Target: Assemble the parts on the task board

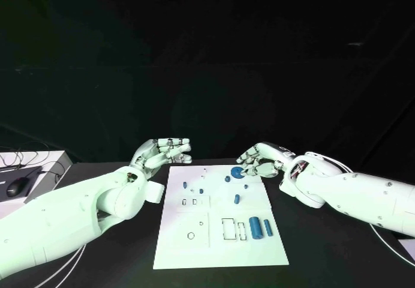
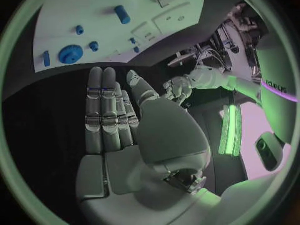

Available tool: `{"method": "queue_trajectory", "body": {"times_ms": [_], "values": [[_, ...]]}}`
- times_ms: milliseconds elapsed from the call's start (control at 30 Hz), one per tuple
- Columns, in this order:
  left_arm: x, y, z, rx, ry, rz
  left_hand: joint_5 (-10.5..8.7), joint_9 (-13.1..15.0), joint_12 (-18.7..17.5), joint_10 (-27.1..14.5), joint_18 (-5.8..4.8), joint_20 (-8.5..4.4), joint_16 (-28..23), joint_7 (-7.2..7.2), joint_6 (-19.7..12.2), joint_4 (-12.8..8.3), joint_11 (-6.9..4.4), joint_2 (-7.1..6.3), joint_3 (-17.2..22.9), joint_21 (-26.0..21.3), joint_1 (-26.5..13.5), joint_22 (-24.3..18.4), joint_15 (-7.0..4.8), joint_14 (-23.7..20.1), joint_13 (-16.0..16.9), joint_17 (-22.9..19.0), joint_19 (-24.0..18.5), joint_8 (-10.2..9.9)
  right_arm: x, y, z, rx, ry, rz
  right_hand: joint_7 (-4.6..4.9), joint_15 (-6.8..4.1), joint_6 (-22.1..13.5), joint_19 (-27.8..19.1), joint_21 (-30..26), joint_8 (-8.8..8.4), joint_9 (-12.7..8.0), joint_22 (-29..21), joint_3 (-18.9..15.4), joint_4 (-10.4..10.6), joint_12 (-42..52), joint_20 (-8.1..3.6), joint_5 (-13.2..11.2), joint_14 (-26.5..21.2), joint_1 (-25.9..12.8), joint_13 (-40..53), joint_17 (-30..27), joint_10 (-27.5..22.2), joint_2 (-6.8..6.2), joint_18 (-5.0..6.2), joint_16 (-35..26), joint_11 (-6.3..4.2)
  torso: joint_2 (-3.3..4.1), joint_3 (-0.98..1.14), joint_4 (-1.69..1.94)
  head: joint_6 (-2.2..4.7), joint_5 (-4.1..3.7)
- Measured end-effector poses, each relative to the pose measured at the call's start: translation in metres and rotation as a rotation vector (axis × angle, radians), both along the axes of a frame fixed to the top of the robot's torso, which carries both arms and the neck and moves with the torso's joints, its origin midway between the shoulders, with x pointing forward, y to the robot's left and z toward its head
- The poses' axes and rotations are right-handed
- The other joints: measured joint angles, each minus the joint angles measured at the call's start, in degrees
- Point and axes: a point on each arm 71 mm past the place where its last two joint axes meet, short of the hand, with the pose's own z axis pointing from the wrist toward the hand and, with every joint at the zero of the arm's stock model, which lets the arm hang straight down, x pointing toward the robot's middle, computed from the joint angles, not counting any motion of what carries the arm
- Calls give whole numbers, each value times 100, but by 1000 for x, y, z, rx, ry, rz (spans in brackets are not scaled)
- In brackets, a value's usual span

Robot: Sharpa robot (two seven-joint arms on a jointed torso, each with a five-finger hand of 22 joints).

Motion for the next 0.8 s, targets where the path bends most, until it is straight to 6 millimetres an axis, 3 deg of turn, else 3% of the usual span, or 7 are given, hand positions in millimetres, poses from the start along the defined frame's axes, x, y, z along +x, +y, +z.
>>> {"method": "queue_trajectory", "body": {"times_ms": [67,200,233,300,400,633,800], "values": [[-4,-1,3,-1,-6,-21,0,0,0,0,-41,-58,148,0,0,-29,0,4,-14,68,-5,0,-20,-20,0,73,21,0,-1,4,0,-61,-28,5,-53,-116,196,224,301,0,9,198,29,-18,23,-182,76,197,-80,5,304,236,-79,-15,554,-83,40,4,13,6,-6],[-12,-3,8,-5,-13,-51,0,-1,0,0,-41,-140,444,-2,-2,-60,0,4,-14,224,-5,56,-51,-52,0,215,103,0,1,12,2,-143,-73,4,-107,-276,398,533,996,0,16,774,179,32,23,-410,229,398,-207,19,921,476,-207,-94,1593,-193,138,3,54,30,-41],[-13,-3,9,-6,-13,-57,0,0,0,0,-41,-169,512,-2,-2,-60,0,4,-14,280,-5,84,-60,-60,0,247,133,0,1,13,3,-156,-84,3,-122,-318,430,661,1383,0,16,1209,273,43,22,-462,308,426,-254,25,1223,530,-268,-119,1988,-218,161,3,62,38,-48],[-17,-4,11,-8,-14,-70,0,-1,0,0,-41,-210,678,-2,-2,-76,0,4,-30,420,-4,149,-72,-154,0,325,130,0,3,16,5,-180,-105,-4,-137,-395,470,1125,3437,0,19,3642,558,94,29,-624,531,411,-424,63,2257,657,-513,-233,3543,-263,211,3,81,53,-60],[-21,-4,13,-10,-13,-85,0,-1,0,0,-41,-238,889,-2,-3,-75,0,4,-30,591,-4,210,-78,-252,0,392,55,0,4,21,7,-204,-127,-18,-183,-398,430,1338,4273,0,22,4686,730,108,51,-642,616,350,-475,65,2644,666,-565,-246,4011,-272,279,-1,112,70,-74],[-28,-3,16,-11,-8,-106,0,-2,0,-2,-41,-219,971,-24,-25,-75,-1,15,-30,684,-15,230,-71,-277,0,395,-23,0,9,29,10,-231,-166,-52,-222,-295,319,1353,3817,0,22,4223,919,96,51,-512,868,124,-601,37,3269,169,-748,-25,4523,-149,439,-12,183,105,-141],[-30,-4,15,-11,-1,-114,0,-2,0,-26,-41,-187,971,-17,-121,-73,-20,35,-28,709,-35,224,-42,-345,-1,365,-54,0,9,29,11,-254,-186,-72,-398,-250,271,1443,3696,0,22,4284,896,148,51,-415,883,151,-683,58,3953,-3,-830,112,4933,-118,529,-26,230,113,-198]]}}
